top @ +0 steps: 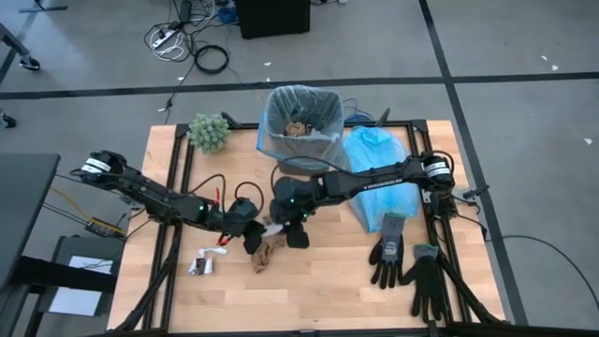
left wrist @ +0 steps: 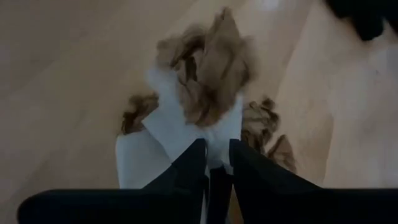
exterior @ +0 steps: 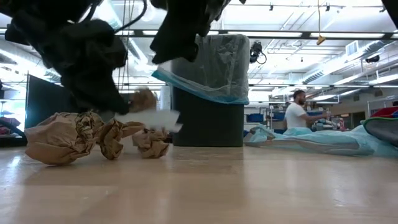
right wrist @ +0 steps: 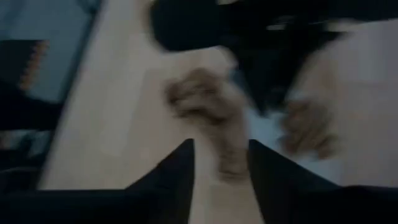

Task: Place trash/remove bag and relplace
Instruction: Put the white napkin into the trash bin

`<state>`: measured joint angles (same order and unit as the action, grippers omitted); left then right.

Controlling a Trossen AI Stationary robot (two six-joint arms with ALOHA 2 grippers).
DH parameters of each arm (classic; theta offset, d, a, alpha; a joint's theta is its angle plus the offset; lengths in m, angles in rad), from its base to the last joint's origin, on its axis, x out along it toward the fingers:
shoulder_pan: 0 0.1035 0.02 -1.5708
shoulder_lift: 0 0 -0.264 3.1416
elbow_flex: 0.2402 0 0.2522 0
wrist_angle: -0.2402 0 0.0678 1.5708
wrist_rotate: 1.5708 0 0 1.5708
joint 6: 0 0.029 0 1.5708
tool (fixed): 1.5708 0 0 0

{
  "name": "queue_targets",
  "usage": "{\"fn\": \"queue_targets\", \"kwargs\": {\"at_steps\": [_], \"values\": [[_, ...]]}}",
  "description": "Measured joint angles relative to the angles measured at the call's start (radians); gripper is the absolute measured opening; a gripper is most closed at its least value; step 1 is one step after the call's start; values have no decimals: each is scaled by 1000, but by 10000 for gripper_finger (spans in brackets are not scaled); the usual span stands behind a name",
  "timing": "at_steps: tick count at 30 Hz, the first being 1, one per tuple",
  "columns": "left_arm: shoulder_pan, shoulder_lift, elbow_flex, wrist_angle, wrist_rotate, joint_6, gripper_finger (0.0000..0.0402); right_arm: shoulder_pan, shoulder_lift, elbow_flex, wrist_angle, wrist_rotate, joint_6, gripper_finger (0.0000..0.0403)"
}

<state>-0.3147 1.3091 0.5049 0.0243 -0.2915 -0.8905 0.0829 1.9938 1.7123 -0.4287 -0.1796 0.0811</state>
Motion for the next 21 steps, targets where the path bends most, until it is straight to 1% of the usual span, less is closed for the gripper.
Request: {"fn": "queue_targets", "kwargs": {"at_steps": [2,4,6,8,12,17,21], "values": [[-4,5,0,4,7,-7,83,-16,0,0,10,33,-6,191],[-8,5,0,14,10,-5,83,-33,0,0,10,41,12,219],[-8,5,1,19,13,-3,83,-47,0,0,10,46,30,239],[-7,5,1,36,13,15,83,-52,0,0,15,65,29,250],[-8,5,2,32,41,39,83,-59,36,2,32,74,28,253],[-8,5,2,35,55,44,83,-55,119,-1,-10,39,29,240],[-7,5,2,32,55,44,83,-47,132,0,4,-13,46,235]]}}
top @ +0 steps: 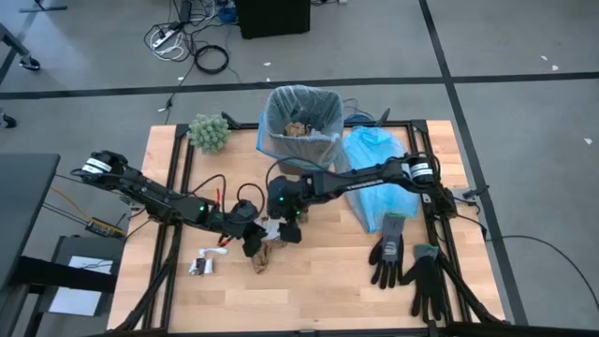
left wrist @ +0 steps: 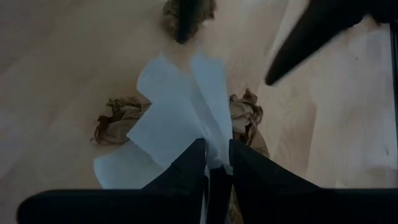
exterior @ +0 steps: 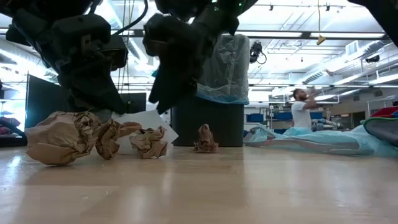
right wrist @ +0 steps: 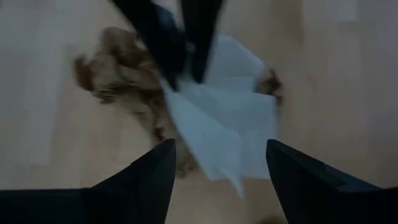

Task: Place trash/remove bag and relplace
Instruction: Put the white napkin into the trash bin

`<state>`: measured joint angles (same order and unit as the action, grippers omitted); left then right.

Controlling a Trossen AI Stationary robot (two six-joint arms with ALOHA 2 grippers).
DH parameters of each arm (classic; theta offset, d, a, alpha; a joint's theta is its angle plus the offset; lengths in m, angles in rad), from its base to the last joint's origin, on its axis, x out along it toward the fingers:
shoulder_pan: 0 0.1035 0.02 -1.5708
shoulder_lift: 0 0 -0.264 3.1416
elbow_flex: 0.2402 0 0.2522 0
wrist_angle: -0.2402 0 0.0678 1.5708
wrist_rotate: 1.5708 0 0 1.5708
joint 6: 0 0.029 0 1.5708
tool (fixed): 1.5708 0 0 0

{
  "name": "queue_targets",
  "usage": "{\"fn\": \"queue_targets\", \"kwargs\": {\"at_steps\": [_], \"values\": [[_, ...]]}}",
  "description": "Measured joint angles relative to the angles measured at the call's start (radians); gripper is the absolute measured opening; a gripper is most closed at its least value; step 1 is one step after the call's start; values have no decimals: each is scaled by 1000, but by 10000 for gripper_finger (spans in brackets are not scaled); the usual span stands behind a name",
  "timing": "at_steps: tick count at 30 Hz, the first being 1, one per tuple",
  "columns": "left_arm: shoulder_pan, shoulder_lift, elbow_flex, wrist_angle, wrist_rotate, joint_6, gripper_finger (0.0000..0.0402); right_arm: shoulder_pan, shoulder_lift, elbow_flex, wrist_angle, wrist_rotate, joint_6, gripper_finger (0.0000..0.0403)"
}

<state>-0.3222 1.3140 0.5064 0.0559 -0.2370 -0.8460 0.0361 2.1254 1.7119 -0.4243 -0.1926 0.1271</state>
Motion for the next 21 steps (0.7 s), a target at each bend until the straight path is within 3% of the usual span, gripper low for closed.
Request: {"fn": "queue_targets", "kwargs": {"at_steps": [5,10,13,17,21], "values": [[2,0,0,2,-4,2,83,5,38,0,32,-38,-13,225],[2,0,-1,14,-13,4,83,3,89,1,47,-45,36,185],[2,0,-1,17,-14,-1,83,3,101,1,49,-51,72,139],[2,0,-1,28,-17,-19,83,3,98,1,50,-40,68,33],[11,-1,6,28,-17,-84,83,3,74,13,30,-28,38,4]]}}
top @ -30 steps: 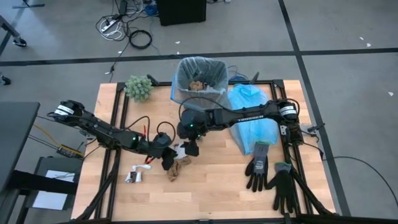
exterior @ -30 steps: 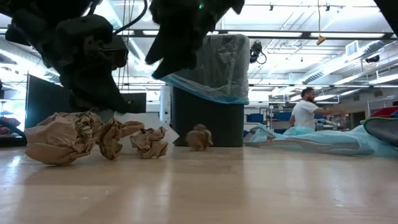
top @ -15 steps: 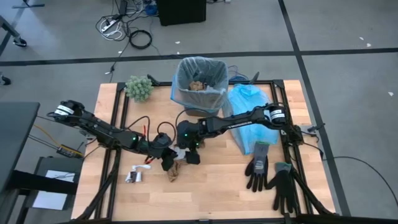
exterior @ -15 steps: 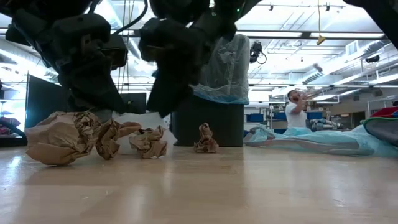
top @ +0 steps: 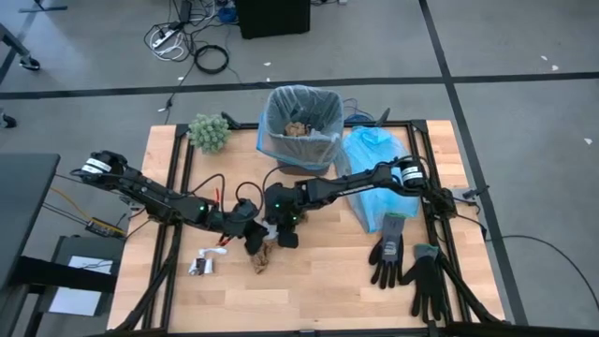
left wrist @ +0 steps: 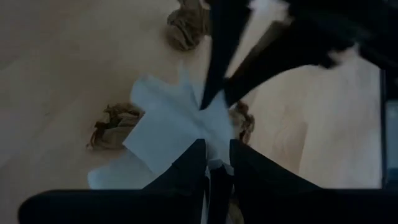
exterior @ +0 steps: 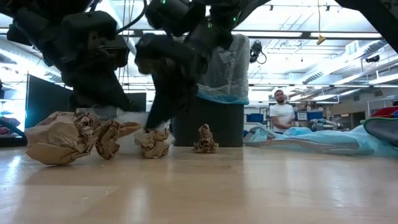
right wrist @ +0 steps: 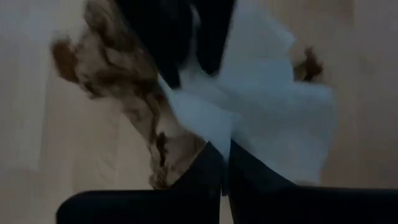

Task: Place trash/remove bag and relplace
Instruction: Put the white napkin into the trash bin

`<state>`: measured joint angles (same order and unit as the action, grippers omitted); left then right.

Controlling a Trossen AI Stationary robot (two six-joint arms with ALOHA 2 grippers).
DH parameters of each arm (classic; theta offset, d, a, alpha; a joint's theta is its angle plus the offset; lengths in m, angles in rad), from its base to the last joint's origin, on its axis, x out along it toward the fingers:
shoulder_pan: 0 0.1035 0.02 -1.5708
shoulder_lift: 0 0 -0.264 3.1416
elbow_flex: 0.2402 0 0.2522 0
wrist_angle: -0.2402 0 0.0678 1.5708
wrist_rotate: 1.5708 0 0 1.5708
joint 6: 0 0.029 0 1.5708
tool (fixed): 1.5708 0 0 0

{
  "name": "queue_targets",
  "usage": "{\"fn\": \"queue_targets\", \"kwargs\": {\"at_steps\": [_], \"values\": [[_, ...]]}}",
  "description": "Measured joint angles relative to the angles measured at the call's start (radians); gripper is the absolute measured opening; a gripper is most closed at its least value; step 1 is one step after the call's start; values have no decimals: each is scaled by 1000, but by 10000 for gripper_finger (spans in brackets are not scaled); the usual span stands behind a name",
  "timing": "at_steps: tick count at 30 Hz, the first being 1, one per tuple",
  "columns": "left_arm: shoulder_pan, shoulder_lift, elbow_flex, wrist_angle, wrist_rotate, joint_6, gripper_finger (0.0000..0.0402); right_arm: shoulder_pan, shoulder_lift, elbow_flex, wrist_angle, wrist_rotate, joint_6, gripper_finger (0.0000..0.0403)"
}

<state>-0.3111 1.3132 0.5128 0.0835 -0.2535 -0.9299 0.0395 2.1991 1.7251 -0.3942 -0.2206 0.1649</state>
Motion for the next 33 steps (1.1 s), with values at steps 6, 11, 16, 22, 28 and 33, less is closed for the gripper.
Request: {"fn": "queue_targets", "kwargs": {"at_steps": [6,11,16,22,28,33], "values": [[21,-46,48,2,-3,47,83,0,-86,12,-48,88,-5,0],[47,-91,89,1,-4,122,87,-7,-198,13,-118,250,-30,0],[66,-143,137,1,-11,194,111,-44,-299,13,-191,376,-30,0],[88,-181,165,-4,-18,289,143,-65,-424,13,-201,454,-68,0],[108,-179,165,-66,-23,307,163,-85,-545,13,-139,558,-125,0],[111,-178,165,-79,-23,306,166,-105,-618,13,-24,700,-233,0]]}}
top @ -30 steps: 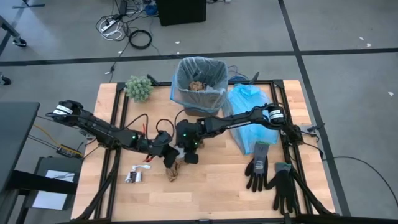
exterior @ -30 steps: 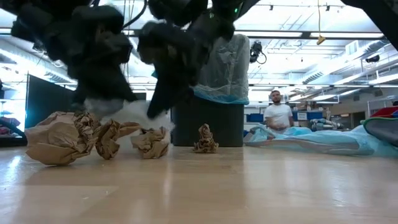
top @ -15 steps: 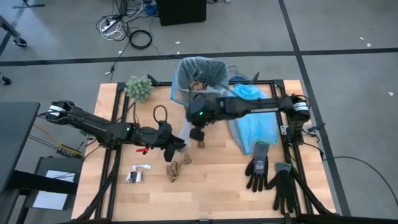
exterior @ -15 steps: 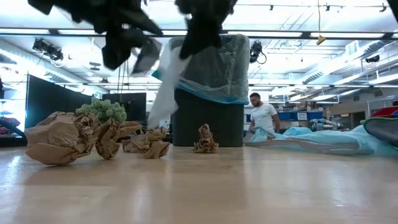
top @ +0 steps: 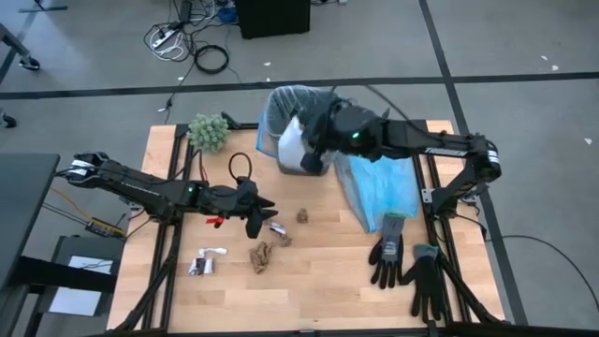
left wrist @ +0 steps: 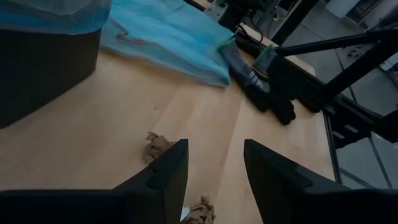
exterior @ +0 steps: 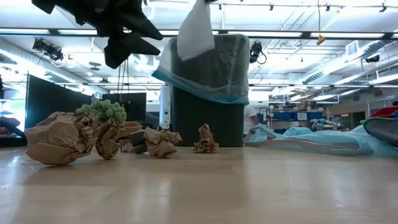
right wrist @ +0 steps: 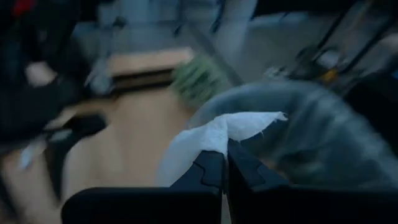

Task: Place trash/remove bag and relplace
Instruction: Put the white napkin into the trash bin

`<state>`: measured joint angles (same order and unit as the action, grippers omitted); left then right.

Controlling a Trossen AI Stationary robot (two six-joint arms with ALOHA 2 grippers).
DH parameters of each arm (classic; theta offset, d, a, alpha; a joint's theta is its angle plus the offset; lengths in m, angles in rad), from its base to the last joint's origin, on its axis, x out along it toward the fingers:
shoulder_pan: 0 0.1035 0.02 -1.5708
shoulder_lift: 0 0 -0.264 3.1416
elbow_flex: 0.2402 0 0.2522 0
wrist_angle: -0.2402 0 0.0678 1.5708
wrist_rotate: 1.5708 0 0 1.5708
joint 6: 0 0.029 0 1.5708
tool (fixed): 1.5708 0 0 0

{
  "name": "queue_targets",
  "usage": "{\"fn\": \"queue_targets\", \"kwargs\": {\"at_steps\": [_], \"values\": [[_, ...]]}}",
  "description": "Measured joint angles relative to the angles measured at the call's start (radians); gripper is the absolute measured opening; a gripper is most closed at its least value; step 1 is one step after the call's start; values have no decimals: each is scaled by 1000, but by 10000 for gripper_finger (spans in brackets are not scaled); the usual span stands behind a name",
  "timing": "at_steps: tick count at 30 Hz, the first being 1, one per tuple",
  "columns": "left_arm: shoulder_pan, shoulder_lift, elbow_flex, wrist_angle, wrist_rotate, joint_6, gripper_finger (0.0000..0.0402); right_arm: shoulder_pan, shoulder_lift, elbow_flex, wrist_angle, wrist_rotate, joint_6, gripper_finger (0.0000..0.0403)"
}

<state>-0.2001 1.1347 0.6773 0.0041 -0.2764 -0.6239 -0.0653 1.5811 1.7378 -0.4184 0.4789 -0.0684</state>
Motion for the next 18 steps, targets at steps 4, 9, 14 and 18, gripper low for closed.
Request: {"fn": "queue_targets", "kwargs": {"at_steps": [4,9,14,18], "values": [[4,9,0,6,0,0,166,-34,-16,0,104,105,-98,0],[5,26,0,29,-28,24,166,-78,-14,0,209,247,-206,0],[5,44,0,36,-29,24,166,-123,-12,-1,274,329,-268,0],[5,62,0,35,-58,21,166,-147,-10,-1,247,317,-284,0]]}}
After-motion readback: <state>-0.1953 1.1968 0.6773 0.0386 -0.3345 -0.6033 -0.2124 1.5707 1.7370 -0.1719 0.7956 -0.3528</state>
